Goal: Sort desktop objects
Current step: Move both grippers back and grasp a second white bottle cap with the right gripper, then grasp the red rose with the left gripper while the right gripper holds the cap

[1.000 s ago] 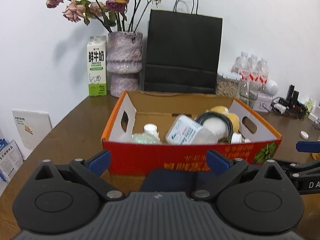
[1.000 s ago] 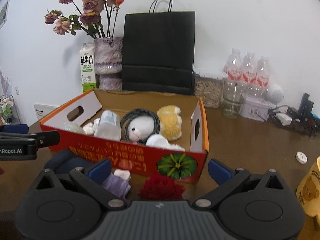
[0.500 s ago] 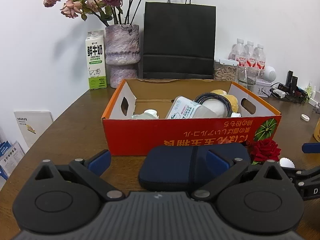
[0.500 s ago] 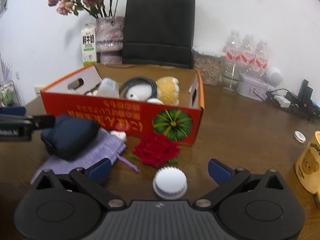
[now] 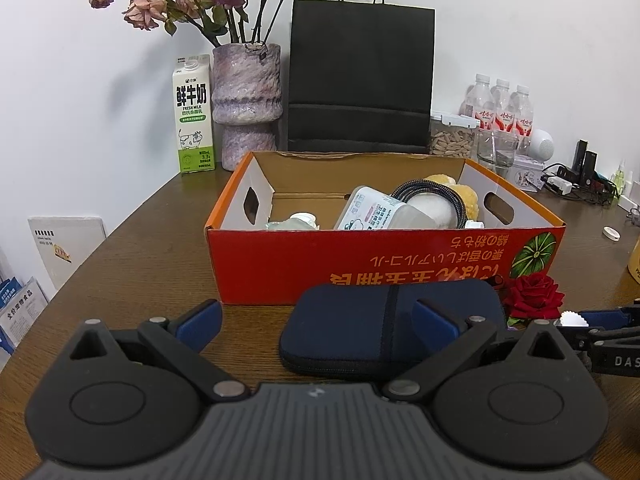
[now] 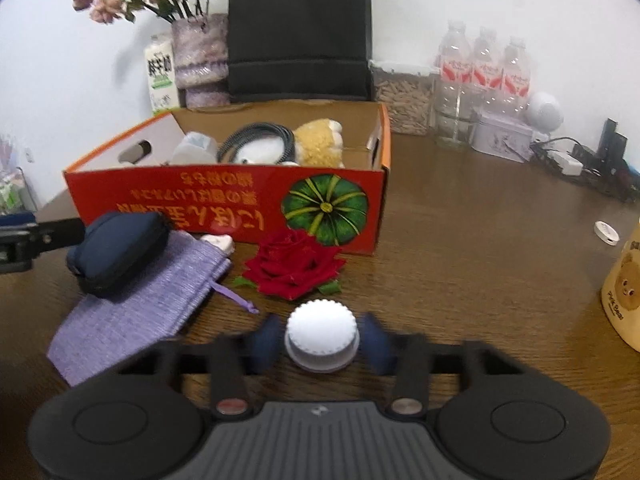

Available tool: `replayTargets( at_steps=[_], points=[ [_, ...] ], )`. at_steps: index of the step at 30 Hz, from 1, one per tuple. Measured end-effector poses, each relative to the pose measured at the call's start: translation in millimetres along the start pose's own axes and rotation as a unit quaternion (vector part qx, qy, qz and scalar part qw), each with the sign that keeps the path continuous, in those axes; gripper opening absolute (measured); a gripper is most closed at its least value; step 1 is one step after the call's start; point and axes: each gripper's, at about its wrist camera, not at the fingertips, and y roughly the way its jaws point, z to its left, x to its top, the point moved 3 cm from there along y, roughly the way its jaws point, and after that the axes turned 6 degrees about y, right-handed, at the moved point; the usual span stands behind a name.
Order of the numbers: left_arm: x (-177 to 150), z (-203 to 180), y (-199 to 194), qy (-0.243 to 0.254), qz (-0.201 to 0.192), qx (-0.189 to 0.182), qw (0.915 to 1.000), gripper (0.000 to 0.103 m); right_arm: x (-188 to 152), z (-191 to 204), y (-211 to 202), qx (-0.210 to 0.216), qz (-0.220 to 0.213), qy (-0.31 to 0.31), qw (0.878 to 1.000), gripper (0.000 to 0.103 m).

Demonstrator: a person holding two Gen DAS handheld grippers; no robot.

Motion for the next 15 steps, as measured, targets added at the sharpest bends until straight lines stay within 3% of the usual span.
replayTargets(
  at_steps=[8, 15],
  points=[
    [1, -2, -1, 0.002, -0.004, 0.001, 1.0000, 0.103, 6, -4, -7, 0.010, -0.022, 0.007, 1.000, 0.039],
    [18, -31, -10, 0.017, -0.023, -0.015, 0.9995, 0.103, 14, -14, -17, 0.016, -0.045, 0.010, 0.999, 0.039]
  ],
)
